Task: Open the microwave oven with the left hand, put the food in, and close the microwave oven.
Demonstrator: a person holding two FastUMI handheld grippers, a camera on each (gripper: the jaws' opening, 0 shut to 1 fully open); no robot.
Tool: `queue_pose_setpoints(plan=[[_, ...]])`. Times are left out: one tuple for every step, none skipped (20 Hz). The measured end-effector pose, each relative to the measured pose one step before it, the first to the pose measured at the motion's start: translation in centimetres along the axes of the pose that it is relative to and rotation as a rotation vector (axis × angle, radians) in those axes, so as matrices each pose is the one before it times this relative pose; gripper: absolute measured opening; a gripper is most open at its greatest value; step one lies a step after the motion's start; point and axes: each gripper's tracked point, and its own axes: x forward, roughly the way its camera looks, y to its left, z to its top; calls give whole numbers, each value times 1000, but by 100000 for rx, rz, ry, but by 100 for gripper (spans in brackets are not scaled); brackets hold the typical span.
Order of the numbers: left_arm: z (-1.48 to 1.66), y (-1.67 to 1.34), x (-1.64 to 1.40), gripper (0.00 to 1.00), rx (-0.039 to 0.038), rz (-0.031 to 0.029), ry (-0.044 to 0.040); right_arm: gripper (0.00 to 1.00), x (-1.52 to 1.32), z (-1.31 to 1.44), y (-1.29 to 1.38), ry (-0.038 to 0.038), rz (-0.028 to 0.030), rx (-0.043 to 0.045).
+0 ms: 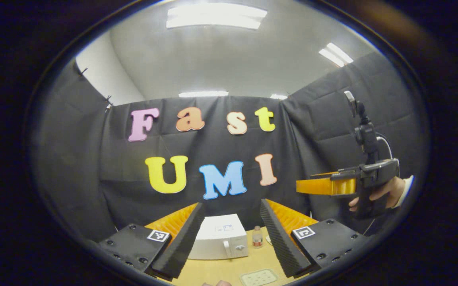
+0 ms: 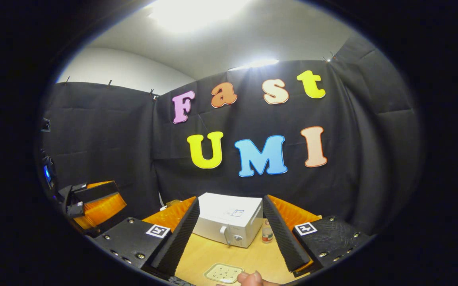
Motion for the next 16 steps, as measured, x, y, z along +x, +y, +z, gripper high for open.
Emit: queue_pose_setpoints(plan=[[1043, 1257, -311, 99, 27, 1434, 36, 98, -326, 485, 586, -1312, 69, -402], [1348, 1483, -115, 99, 239, 1265, -1143, 93, -8, 453, 159, -1263, -1376, -928], [1105, 1422, -18, 96, -677, 1349, -95, 98, -174, -132, 178, 721, -1027, -970], [1000, 1005, -88, 99, -2073, 325, -1139, 98, -96, -39, 734, 389, 807, -1024], [996, 867, 27, 99, -3067, 111, -1400, 98, 107, 142, 635, 247, 145, -1175], [293, 926, -31, 99, -3014, 264, -344, 98, 26, -143, 299, 702, -676, -328], [111, 828, -200, 99, -2460, 479, -198, 98, 68, -114, 654, 322, -3, 842], [-397, 820, -151, 99, -1548, 451, 414, 98, 23, -182, 798, 332, 310, 1028], [-97, 586, -215, 99, -646, -252, -140, 98, 11, -261, 578, 683, 18, -286], [-219, 499, -229, 99, -82, 26, 557, 98, 90, -273, 421, 1135, -474, -1773], [-289, 588, -311, 99, 277, 104, 847, 98, 140, -214, 352, 832, -775, -1783], [52, 420, -197, 98, 610, -19, 302, 98, 167, 21, 493, -51, -369, -809], [203, 355, -199, 96, 1095, 276, 18, 93, 212, 44, 500, -231, -708, 93], [249, 525, -162, 95, 912, 470, -589, 93, 149, -49, 242, 317, -1004, 308], [309, 292, -106, 93, -63, 289, -597, 98, 61, -244, 159, 517, -1270, -211], [-108, 183, -108, 93, -868, -37, -40, 98, 145, -17, 11, 39, -1140, -606]])
